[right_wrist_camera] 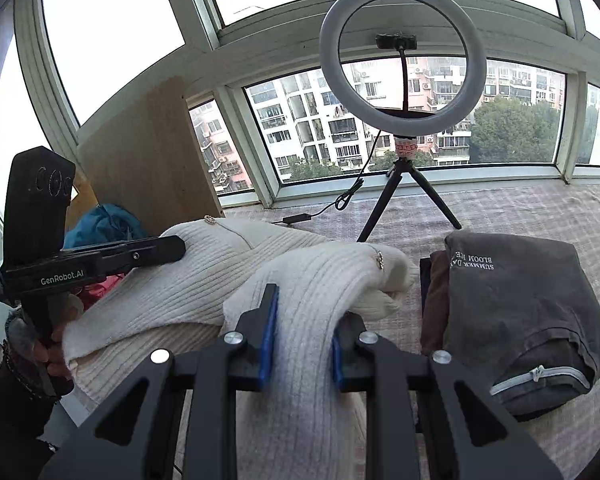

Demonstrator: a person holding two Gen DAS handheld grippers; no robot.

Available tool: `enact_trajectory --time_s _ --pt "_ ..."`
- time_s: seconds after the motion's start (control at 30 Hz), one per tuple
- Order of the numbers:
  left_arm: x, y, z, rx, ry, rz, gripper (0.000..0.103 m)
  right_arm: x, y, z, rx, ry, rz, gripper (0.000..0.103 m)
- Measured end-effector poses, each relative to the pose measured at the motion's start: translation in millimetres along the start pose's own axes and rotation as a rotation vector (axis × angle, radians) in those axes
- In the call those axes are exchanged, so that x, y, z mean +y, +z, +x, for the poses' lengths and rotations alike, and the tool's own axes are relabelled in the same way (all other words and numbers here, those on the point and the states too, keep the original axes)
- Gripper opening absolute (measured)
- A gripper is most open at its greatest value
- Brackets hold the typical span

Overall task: Fold clothes
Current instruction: 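Carry the white cardigan with both grippers onto the dark garment stack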

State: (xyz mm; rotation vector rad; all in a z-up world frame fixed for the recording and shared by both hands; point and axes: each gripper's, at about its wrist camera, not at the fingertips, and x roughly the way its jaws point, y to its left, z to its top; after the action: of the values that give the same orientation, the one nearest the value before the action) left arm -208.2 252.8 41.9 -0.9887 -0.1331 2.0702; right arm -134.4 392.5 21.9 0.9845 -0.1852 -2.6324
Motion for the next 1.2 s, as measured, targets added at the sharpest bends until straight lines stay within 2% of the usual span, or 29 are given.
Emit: enact_trajectory --time_s 0.27,0.37,0.43,0.5,0.57,0.6,0.63,0.73,0.87,0.93,1.0,1.1,1.2 --pt "-122 71 72 -0.129 -0.037 0.088 0.013 -114 60 -70 -0.082 -0.115 -0.101 0.021" --pt "-146 69 113 -0.132 -0.036 0.093 0.013 -159 62 -73 -0.059 -0.170 -0.153 0.021" --pt "-148 48 152 -0.082 -0.029 0.078 0.013 -199 43 -53 0.003 -0.203 -0.121 0.021" --pt "-137 14 204 0.044 -0.007 0.046 0.013 -242 7 -21 0.122 -0.193 -0.034 0.021" --pt "-121 -21 248 0.187 0.030 0.004 0.013 -269 -36 12 0.243 -0.222 -0.005 0.022" --pt "-113 -31 254 0.205 0.036 -0.023 0.013 -282 -57 27 0.298 -0.237 0.005 0.023" --pt "-106 -41 257 0.218 0.042 -0.051 0.014 -291 -69 32 0.313 -0.231 0.028 0.025" --pt "-103 -31 226 0.171 0.041 -0.067 0.013 -300 -61 2 0.210 -0.160 0.109 0.027" --pt "-120 9 181 0.046 0.087 0.039 0.013 -291 -27 -35 0.079 -0.160 0.071 0.027" --pt "-130 30 184 0.022 0.091 0.091 0.013 -285 -7 -34 0.034 -0.162 0.057 0.027" --pt "-129 49 213 0.080 0.036 0.074 0.016 -282 4 -16 0.041 -0.150 0.053 0.027" --pt "-117 50 259 0.159 0.092 0.062 0.013 -281 8 25 0.103 -0.127 0.048 0.027" --pt "-97 31 303 0.275 0.091 0.014 0.013 -284 -11 76 0.218 -0.168 0.027 0.027"
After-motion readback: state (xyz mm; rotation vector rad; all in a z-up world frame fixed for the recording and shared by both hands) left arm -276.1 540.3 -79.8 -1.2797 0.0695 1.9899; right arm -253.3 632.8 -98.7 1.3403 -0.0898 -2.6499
